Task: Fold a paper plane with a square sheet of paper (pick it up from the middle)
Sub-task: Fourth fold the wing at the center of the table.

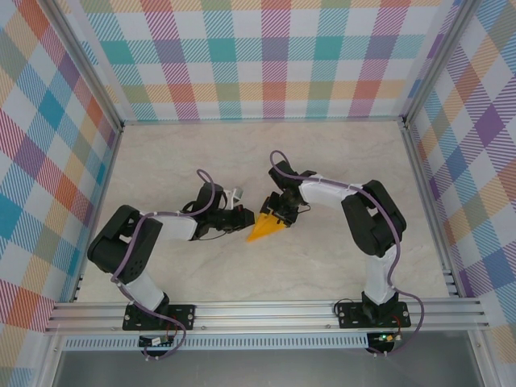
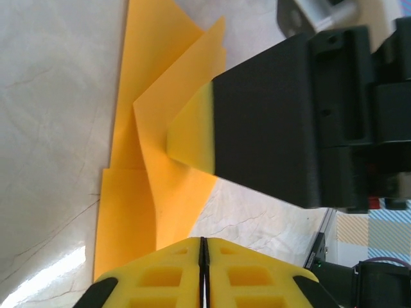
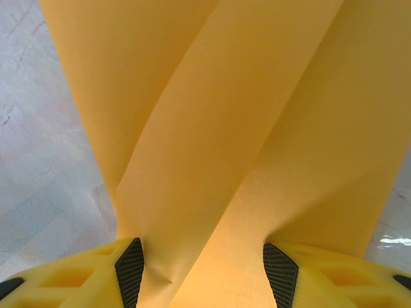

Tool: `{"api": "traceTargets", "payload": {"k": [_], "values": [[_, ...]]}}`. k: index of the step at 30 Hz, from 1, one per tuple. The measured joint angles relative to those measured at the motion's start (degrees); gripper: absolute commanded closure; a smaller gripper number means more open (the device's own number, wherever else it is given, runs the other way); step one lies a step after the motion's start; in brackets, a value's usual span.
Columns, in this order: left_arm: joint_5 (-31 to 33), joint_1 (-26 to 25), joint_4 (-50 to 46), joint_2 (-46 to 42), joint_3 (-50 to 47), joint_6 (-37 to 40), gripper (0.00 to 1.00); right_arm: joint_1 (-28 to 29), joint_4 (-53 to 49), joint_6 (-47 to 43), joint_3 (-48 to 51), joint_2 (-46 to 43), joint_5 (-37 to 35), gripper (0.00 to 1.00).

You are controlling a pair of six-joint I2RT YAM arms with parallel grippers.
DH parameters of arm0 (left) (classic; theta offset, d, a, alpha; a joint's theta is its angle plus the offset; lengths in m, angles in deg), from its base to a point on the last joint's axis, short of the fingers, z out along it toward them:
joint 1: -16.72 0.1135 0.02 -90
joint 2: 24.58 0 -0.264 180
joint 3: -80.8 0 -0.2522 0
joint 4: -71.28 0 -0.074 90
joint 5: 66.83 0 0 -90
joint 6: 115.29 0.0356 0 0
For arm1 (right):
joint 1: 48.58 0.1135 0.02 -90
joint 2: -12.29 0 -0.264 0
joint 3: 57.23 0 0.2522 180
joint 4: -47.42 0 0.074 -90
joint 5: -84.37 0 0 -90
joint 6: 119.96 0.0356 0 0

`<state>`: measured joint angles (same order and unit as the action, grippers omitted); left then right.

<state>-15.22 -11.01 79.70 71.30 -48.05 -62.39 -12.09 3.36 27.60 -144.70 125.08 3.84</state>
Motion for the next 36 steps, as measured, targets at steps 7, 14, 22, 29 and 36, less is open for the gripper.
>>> {"api": "traceTargets", "payload": {"k": [7,14,22,29,36], "values": [[-0.2,-0.6,0.1,0.8,0.9,0.0,0.93,0.0,-2.8,-0.2,-2.6,1.6,0.4,0.4],[-1.0,-1.6,0.4,3.8,2.3,0.0,0.95,-0.1,-3.8,-0.2,-3.7,2.3,1.3,0.37],[-0.4,-1.8,-2.6,4.8,2.8,1.2,0.97,-0.5,-4.5,0.4,-4.2,2.9,2.5,0.39],[0.3,-1.8,-4.8,5.0,3.1,2.3,0.98,-0.5,-4.8,0.5,-4.6,3.1,2.8,0.38],[1.1,-1.8,-6.8,5.2,4.0,3.0,0.98,-0.6,-5.3,1.1,-4.8,3.3,2.8,0.42]]}}
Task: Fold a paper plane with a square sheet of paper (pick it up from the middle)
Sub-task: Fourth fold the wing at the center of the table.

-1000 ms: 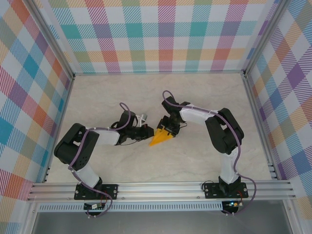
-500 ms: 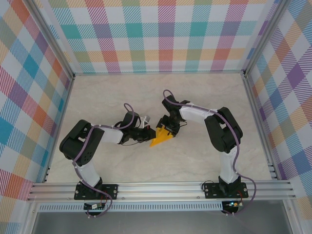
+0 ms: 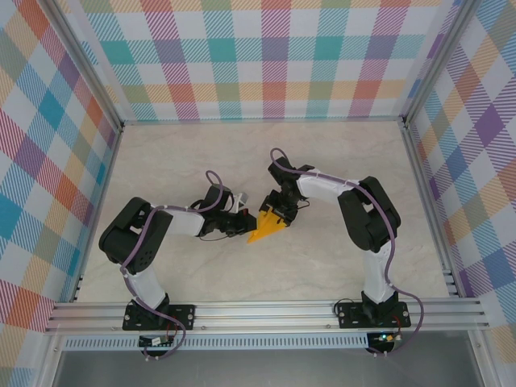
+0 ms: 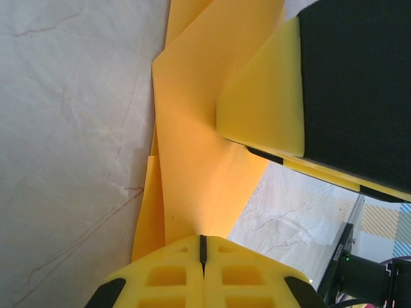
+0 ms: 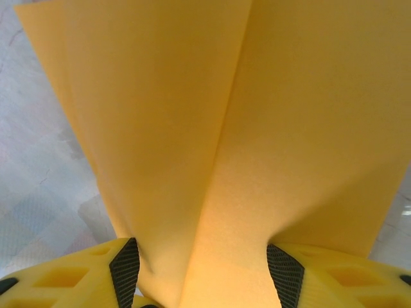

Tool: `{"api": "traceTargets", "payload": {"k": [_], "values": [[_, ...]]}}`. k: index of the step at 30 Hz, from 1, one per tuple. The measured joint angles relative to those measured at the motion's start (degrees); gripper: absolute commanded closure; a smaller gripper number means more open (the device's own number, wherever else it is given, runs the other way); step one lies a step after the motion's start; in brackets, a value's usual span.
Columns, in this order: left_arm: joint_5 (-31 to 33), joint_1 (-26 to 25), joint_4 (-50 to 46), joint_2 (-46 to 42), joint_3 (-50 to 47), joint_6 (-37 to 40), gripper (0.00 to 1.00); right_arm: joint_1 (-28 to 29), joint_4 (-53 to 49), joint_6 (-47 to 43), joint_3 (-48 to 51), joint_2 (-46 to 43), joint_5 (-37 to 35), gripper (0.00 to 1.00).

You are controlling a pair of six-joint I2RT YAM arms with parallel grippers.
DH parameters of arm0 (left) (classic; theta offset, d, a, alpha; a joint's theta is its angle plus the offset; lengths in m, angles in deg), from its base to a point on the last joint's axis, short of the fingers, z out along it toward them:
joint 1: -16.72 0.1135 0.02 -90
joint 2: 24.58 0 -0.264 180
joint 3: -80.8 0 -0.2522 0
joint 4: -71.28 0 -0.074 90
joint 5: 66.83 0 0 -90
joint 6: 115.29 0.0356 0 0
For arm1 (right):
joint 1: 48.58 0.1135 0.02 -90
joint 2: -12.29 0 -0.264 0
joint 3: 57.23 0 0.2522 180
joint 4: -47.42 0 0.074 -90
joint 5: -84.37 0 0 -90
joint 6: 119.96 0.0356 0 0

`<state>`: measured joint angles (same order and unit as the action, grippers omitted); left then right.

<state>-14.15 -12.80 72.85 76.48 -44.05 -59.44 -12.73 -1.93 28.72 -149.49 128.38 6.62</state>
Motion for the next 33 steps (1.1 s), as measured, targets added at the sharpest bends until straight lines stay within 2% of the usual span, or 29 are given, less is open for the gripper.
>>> {"api": "traceTargets", "payload": {"k": [5,15,24,29,33], "values": [[0.4,0.0,-0.4,0.0,0.3,0.4,0.96,-0.2,-0.1,0.5,0.0,0.1,0.3,0.42],[1.9,0.3,-1.3,-3.0,0.0,0.0,0.74,-0.2,-0.1,0.7,0.0,0.1,0.4,0.42],[2.7,0.5,-1.6,-2.7,0.0,-2.2,0.64,-0.2,-0.1,0.7,0.0,0.1,0.4,0.42],[3.6,0.6,-1.8,-2.4,0.0,-2.5,0.59,-0.2,-0.1,0.7,0.0,0.1,0.4,0.42],[4.0,0.6,-1.9,-2.4,0.0,-2.5,0.61,-0.2,0.0,0.7,0.1,0.1,0.4,0.43]]}}
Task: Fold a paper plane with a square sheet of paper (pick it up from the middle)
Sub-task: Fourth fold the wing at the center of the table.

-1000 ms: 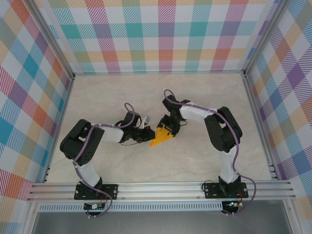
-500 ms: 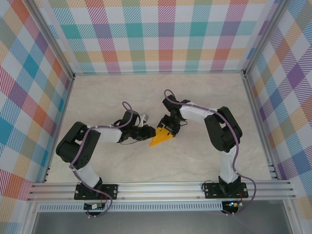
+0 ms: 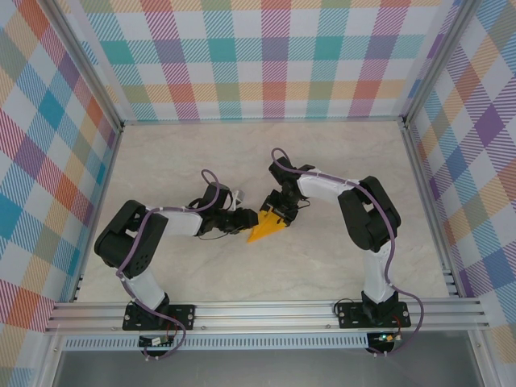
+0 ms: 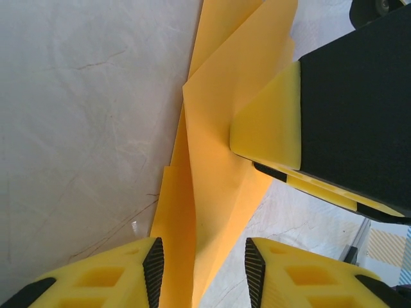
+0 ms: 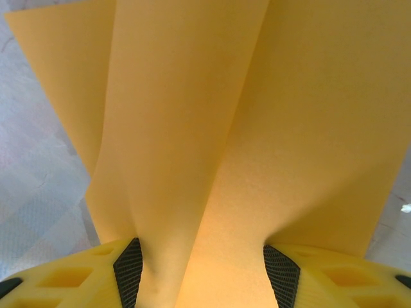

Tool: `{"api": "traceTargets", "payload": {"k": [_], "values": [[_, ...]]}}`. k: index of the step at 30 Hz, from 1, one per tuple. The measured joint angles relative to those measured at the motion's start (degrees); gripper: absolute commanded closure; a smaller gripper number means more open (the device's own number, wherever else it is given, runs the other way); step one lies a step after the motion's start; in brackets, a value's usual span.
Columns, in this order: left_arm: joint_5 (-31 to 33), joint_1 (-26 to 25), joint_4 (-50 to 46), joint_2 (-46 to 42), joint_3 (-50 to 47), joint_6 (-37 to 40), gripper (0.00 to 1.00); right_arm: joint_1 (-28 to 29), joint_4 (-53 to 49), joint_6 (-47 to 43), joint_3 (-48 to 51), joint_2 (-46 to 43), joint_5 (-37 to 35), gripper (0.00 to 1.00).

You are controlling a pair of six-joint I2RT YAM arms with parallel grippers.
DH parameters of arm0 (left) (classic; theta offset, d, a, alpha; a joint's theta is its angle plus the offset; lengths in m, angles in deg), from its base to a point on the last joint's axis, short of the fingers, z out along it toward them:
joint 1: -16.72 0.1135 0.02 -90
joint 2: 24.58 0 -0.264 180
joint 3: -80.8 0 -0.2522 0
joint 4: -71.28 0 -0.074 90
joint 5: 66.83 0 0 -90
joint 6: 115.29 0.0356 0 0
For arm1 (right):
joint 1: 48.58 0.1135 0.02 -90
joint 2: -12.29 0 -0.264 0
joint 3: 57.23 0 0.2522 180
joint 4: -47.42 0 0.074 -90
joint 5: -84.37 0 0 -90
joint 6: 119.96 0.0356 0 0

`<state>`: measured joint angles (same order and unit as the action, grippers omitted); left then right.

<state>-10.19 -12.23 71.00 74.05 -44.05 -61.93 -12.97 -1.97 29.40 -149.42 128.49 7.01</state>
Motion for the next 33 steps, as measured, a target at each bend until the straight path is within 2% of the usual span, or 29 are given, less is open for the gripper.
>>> {"api": "traceTargets", "payload": {"k": [4,18,33], "values": [[-0.7,0.0,0.5,0.9,0.0,-0.6,0.68,0.0,0.0,0.0,0.0,0.0,0.0,0.43],[-6.3,1.1,5.2,5.4,0.8,-4.3,0.79,0.0,0.1,0.2,0.5,-0.1,0.0,0.44],[-6.3,0.4,5.7,5.6,0.9,-3.8,0.8,0.0,0.2,0.2,0.9,-0.2,0.0,0.45]]}}
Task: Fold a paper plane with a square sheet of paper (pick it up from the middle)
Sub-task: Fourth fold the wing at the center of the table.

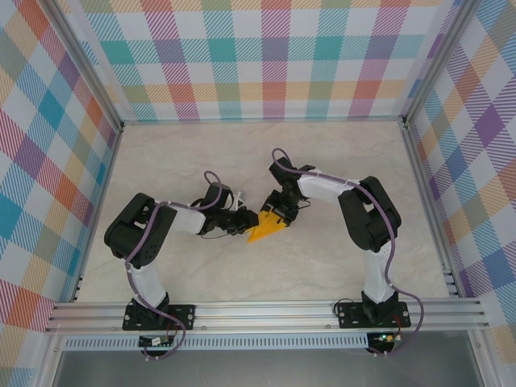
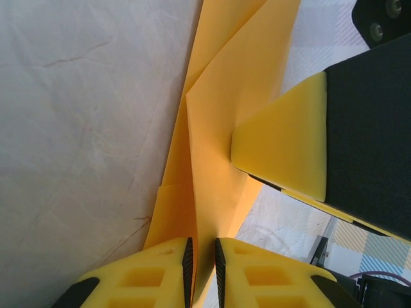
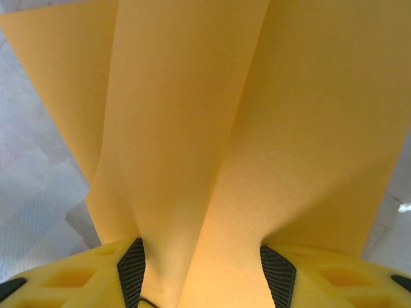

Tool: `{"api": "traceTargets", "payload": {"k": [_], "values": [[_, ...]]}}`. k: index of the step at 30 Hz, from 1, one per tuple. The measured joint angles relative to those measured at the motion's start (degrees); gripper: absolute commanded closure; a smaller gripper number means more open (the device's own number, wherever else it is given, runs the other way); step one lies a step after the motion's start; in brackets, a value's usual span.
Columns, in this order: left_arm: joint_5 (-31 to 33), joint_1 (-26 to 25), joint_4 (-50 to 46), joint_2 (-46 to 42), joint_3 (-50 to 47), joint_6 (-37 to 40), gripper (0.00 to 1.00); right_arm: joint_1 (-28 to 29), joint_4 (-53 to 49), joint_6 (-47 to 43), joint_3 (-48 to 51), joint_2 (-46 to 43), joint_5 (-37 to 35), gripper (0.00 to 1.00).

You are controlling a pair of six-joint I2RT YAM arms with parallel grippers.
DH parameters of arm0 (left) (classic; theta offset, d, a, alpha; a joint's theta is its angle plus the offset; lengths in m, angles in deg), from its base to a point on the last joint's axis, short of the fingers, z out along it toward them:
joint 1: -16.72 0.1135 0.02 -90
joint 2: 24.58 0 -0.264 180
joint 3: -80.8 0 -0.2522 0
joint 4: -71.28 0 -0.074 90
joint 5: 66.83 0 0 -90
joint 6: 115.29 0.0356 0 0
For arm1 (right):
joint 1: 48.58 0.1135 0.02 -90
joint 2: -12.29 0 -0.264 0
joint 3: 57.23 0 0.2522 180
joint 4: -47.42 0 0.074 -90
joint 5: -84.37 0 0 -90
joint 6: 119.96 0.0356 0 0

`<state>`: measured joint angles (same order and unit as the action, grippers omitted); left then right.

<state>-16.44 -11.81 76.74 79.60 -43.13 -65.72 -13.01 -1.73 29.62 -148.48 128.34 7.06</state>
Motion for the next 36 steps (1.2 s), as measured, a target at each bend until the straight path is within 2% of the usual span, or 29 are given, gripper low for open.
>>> {"api": "traceTargets", "payload": {"k": [9,15,19,30,36], "values": [[0.0,-0.5,-1.1,0.2,1.9,0.9,0.81,-0.2,0.4,0.0,0.4,-0.2,0.3,0.45],[0.0,-0.6,-2.0,0.5,2.5,1.0,0.86,-0.3,0.8,0.2,0.7,-0.3,0.7,0.45],[-0.3,-0.6,-2.2,0.7,2.6,1.0,0.86,-0.3,0.8,0.2,0.7,-0.3,0.7,0.45],[-0.7,-0.6,-2.8,1.3,2.6,0.8,0.78,-0.3,0.8,0.9,0.7,-0.3,0.7,0.45],[1.4,-0.4,-5.8,-3.0,1.9,2.1,0.76,-0.3,0.9,1.1,0.7,-0.3,0.7,0.45]]}}
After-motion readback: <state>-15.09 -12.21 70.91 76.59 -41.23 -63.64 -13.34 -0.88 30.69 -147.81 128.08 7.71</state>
